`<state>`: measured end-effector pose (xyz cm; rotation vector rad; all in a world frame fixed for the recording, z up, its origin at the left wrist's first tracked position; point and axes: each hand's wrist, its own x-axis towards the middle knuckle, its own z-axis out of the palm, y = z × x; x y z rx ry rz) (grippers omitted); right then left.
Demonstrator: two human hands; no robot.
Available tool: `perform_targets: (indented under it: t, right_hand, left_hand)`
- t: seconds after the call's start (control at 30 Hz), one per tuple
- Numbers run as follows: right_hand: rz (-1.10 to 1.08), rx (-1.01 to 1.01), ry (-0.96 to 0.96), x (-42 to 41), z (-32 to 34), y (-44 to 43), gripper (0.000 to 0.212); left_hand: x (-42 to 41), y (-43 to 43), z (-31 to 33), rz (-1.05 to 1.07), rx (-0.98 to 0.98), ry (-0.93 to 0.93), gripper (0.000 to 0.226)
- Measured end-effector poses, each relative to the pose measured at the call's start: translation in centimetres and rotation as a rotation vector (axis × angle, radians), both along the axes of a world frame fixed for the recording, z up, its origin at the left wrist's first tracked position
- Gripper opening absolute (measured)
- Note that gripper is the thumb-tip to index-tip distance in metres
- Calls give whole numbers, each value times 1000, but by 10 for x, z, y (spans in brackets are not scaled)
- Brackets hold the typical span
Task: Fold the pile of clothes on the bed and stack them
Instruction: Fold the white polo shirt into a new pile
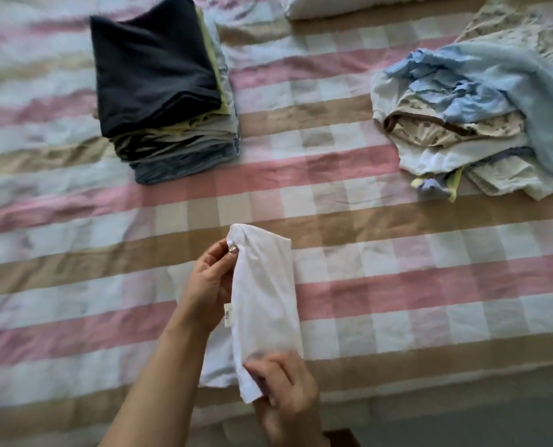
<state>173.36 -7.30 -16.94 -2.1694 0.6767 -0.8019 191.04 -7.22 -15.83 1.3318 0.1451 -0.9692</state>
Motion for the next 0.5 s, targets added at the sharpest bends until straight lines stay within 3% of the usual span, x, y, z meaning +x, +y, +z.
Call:
perform_targets:
  t: [0.17, 0.33, 0.37, 0.43, 0.5]
  right_hand:
    - [310, -16, 146, 40, -20, 53, 5]
    - [522, 48, 378, 55, -40, 69, 22]
    - [557, 60, 385, 53, -41, 65, 23]
    - [501, 49, 349, 50, -38, 54, 24]
    - [320, 27, 373, 49, -38, 38, 32]
  left_hand:
    - [32, 78, -22, 98, 231, 15, 17]
    - [35, 95, -47, 244, 303, -33, 17]
    - [32, 95, -51, 272, 407, -152, 21]
    - [22, 95, -53, 253, 687, -589, 31]
    - [3, 89, -52, 36, 720, -1042, 37]
